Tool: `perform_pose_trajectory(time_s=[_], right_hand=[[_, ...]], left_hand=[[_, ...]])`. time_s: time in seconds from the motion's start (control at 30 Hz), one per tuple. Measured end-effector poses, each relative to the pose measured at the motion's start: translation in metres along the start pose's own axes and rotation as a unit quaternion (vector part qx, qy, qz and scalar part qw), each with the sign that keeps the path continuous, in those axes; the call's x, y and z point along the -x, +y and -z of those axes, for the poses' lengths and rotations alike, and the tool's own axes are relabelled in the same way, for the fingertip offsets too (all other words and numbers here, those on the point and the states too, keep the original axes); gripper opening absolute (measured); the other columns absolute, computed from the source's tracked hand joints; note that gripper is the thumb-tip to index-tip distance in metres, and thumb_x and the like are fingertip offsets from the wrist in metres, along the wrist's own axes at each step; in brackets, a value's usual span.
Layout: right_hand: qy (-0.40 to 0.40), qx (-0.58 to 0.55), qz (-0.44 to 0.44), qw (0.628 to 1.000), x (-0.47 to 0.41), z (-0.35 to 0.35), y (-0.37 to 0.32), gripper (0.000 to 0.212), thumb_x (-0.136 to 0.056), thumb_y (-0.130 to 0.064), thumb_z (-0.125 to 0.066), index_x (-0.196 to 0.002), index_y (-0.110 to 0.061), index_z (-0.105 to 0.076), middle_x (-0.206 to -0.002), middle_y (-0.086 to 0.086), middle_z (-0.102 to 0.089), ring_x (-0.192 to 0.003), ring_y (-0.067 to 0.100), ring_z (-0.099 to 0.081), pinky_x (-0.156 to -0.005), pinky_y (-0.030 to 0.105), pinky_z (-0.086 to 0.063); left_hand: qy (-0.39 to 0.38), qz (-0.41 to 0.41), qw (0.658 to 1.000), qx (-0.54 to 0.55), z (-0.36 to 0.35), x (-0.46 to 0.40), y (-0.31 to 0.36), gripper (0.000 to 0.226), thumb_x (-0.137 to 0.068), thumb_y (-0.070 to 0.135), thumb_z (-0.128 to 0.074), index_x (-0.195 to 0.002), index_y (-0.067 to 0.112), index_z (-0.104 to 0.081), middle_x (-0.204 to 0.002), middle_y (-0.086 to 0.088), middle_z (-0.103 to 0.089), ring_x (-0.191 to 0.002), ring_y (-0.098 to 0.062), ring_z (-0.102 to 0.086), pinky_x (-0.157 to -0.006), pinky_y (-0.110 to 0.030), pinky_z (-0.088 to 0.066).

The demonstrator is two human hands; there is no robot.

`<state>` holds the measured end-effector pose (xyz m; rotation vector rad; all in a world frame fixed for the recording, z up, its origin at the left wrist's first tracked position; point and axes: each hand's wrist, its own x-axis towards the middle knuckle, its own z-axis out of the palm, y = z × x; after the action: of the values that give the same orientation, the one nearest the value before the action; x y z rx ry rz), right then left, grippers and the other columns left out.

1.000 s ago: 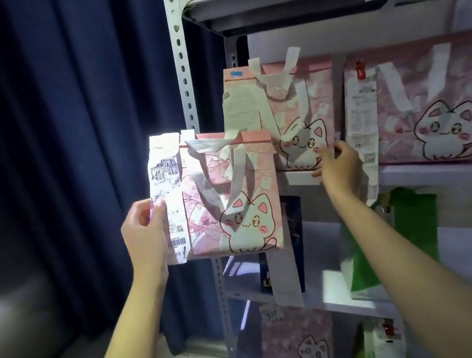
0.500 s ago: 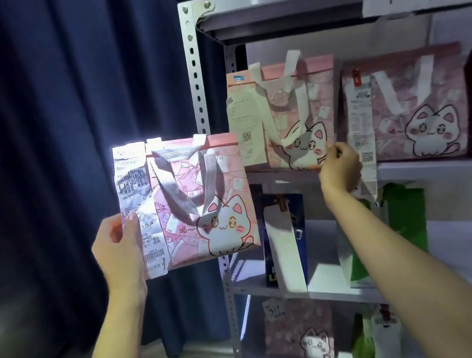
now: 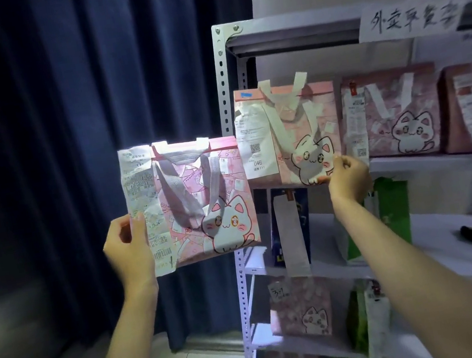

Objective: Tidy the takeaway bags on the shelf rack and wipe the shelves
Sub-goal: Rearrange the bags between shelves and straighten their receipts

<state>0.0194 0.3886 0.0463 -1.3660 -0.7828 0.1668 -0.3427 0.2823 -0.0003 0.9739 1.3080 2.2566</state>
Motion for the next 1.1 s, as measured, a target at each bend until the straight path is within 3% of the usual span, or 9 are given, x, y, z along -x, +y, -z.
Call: perform_pose_trajectory(time_s=[0.17, 0.27, 0.37, 0.5, 0.57, 0.67, 0.77, 0.93, 1.1], right_hand=[[-0.012, 0.01, -0.016, 1.0, 0.028, 0.042, 0.013, 0.018, -0.103, -0.025, -0.056, -0.099, -0.022, -0.073, -0.086, -0.003, -0.071, -0.064, 0.003, -0.061, -0.051, 0.022, -0.047], [-0.015, 0.004, -0.043, 0.999, 0.037, 0.068, 0.028, 0.02, -0.103, -0.022, -0.057, -0.103, -0.015, -0.075, -0.091, 0.001, -0.074, -0.066, 0.006, -0.066, -0.054, 0.023, -0.052], [-0.018, 0.005, -0.06, 0.998, 0.042, 0.095, 0.043, 0.019, -0.103, -0.028, -0.056, -0.1, -0.018, -0.073, -0.091, -0.001, -0.075, -0.064, 0.01, -0.07, -0.056, 0.027, -0.057], [0.014, 0.037, -0.057, 0.998, 0.036, 0.13, 0.057, 0.018, -0.104, -0.031, -0.053, -0.095, -0.025, -0.067, -0.083, -0.004, -0.069, -0.06, 0.003, -0.058, -0.051, 0.023, -0.04], [0.03, 0.058, -0.05, 0.997, 0.028, 0.147, 0.064, 0.019, -0.104, -0.031, -0.053, -0.096, -0.024, -0.069, -0.081, -0.002, -0.065, -0.058, 0.001, -0.052, -0.053, 0.024, -0.037], [0.037, 0.062, -0.063, 0.995, 0.01, 0.169, 0.078, 0.023, -0.102, -0.038, -0.053, -0.092, -0.027, -0.071, -0.076, -0.001, -0.068, -0.065, 0.017, -0.065, -0.06, 0.03, -0.044], [0.044, 0.083, -0.06, 0.994, -0.016, 0.191, 0.099, 0.042, -0.096, -0.054, -0.046, -0.089, -0.025, -0.075, -0.076, 0.001, -0.073, -0.073, 0.024, -0.07, -0.064, 0.036, -0.056], [0.055, 0.084, -0.048, 0.994, -0.054, 0.231, 0.114, 0.035, -0.103, -0.038, -0.052, -0.099, -0.013, -0.077, -0.086, 0.005, -0.066, -0.078, 0.025, -0.057, -0.066, 0.032, -0.04], [0.054, 0.076, -0.046, 0.995, -0.079, 0.255, 0.13, 0.035, -0.102, -0.037, -0.052, -0.094, -0.012, -0.075, -0.082, 0.005, -0.064, -0.077, 0.028, -0.06, -0.064, 0.031, -0.04]], left_hand=[[-0.001, 0.006, 1.0, -0.002, 0.018, 0.014, 0.006, 0.015, -0.097, 0.031, -0.065, -0.096, 0.016, -0.067, -0.091, -0.001, -0.069, -0.08, -0.016, -0.065, -0.071, -0.036, -0.055], [-0.012, 0.013, 1.0, -0.008, 0.018, 0.026, 0.008, 0.016, -0.097, 0.03, -0.065, -0.097, 0.013, -0.067, -0.09, -0.001, -0.069, -0.078, -0.013, -0.063, -0.07, -0.033, -0.054], [-0.028, 0.014, 1.0, -0.001, 0.009, 0.04, 0.011, 0.018, -0.098, 0.028, -0.064, -0.098, 0.01, -0.066, -0.087, 0.001, -0.068, -0.075, -0.01, -0.062, -0.066, -0.028, -0.053], [-0.044, 0.009, 0.999, -0.001, -0.013, 0.058, 0.013, 0.02, -0.099, 0.029, -0.063, -0.098, 0.009, -0.065, -0.086, 0.002, -0.067, -0.072, -0.007, -0.061, -0.063, -0.024, -0.052], [-0.051, 0.014, 0.999, 0.002, -0.028, 0.066, 0.013, 0.021, -0.099, 0.03, -0.063, -0.097, 0.009, -0.065, -0.087, 0.0, -0.068, -0.075, -0.011, -0.063, -0.066, -0.029, -0.054], [-0.056, 0.02, 0.998, 0.006, -0.056, 0.08, 0.015, 0.019, -0.099, 0.028, -0.063, -0.097, 0.009, -0.065, -0.085, 0.002, -0.068, -0.073, -0.009, -0.063, -0.065, -0.031, -0.055], [-0.053, 0.013, 0.999, 0.0, -0.088, 0.093, 0.022, 0.018, -0.097, 0.029, -0.063, -0.095, 0.011, -0.065, -0.085, 0.0, -0.068, -0.074, -0.01, -0.063, -0.068, -0.037, -0.056], [-0.052, -0.01, 0.999, -0.008, -0.14, 0.1, 0.038, 0.017, -0.093, 0.031, -0.062, -0.092, 0.014, -0.065, -0.09, -0.008, -0.07, -0.078, -0.016, -0.064, -0.075, -0.051, -0.059], [-0.049, -0.036, 0.998, -0.011, -0.186, 0.105, 0.044, 0.018, -0.095, 0.027, -0.061, -0.094, 0.009, -0.065, -0.088, -0.002, -0.07, -0.078, -0.012, -0.065, -0.075, -0.045, -0.06]])
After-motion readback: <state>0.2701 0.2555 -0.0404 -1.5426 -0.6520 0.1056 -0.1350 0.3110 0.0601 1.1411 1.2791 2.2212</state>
